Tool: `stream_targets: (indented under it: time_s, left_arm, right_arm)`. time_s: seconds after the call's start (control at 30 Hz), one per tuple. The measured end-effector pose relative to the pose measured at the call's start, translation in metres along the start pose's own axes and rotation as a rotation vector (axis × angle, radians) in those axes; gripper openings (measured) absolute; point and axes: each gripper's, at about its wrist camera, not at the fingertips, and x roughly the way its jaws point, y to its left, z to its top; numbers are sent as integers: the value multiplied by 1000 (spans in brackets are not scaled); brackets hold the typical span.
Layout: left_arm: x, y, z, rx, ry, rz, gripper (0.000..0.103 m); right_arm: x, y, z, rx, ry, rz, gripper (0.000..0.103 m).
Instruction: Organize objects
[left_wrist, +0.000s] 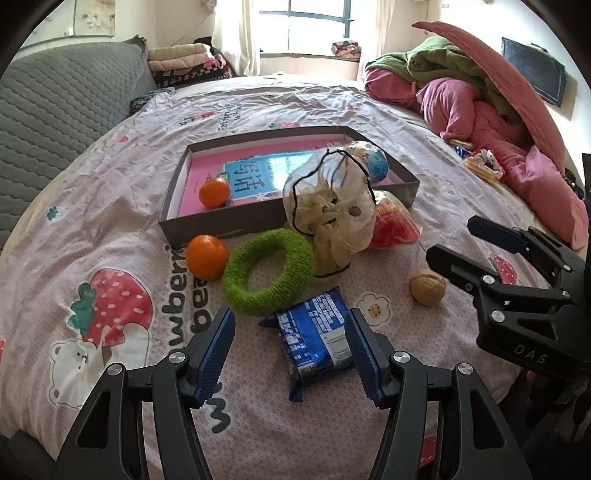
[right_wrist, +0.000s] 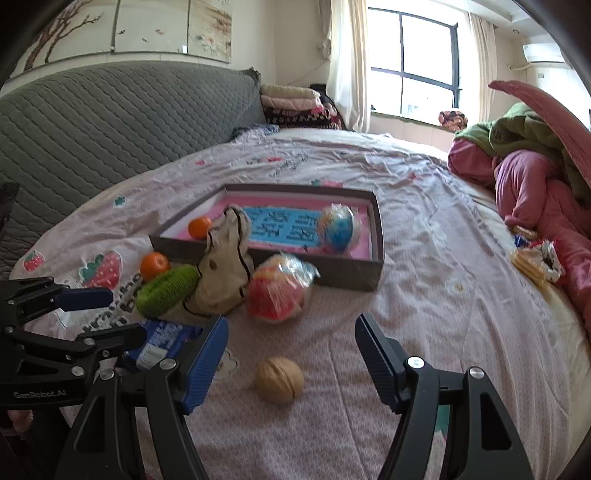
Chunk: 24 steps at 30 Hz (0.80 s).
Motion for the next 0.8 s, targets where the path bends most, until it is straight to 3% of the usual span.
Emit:
stream_targets:
  time_s: [0.8]
  left_arm:
    - [14, -10, -7, -19, 78, -36, 63]
  right_arm:
    - [11, -3, -14, 7, 88, -30, 71]
